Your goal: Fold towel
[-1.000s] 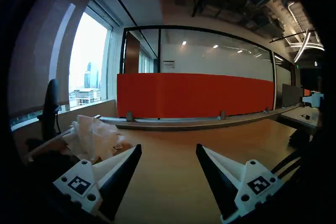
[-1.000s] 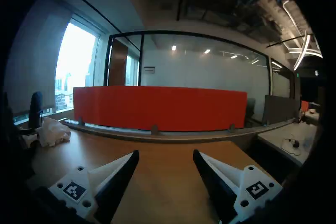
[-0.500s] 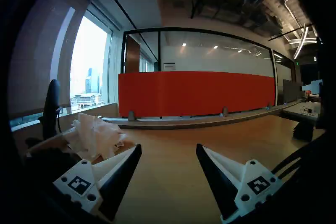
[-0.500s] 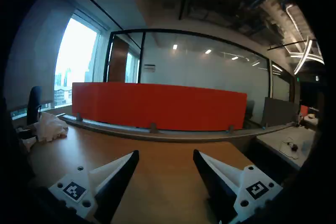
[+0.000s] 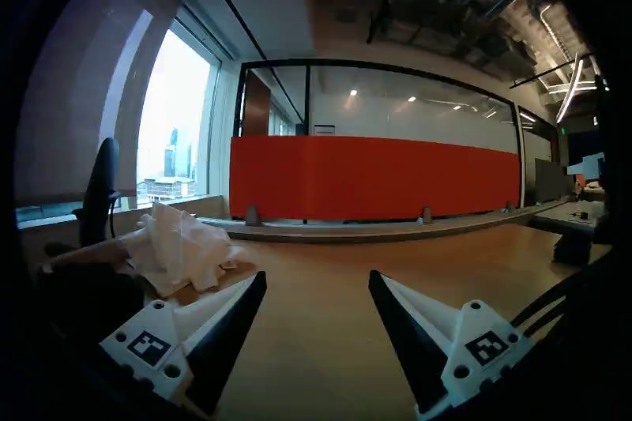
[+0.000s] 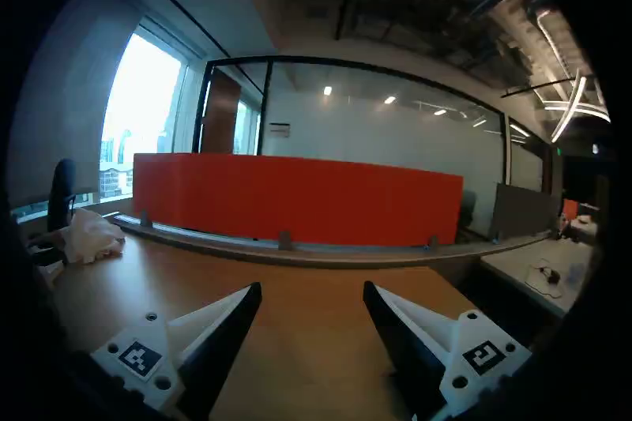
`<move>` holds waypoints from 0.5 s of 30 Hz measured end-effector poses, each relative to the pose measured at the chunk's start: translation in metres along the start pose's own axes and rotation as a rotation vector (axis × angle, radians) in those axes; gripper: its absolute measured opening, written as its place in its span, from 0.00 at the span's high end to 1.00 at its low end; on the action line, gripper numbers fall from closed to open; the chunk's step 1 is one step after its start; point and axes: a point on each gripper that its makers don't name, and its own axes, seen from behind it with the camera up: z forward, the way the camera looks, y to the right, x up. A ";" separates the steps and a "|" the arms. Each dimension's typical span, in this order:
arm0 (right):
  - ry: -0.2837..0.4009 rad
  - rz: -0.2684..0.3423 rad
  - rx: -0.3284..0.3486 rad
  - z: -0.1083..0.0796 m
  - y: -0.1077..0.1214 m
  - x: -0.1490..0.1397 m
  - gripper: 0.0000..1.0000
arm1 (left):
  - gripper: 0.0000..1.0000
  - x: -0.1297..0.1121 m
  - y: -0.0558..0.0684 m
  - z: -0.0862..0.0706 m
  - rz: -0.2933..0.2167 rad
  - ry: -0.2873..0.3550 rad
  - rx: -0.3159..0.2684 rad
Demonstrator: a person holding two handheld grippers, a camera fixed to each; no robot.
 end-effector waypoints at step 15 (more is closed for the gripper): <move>0.005 0.001 0.004 0.004 0.000 0.001 0.00 | 0.04 -0.015 0.000 0.000 0.026 -0.010 0.006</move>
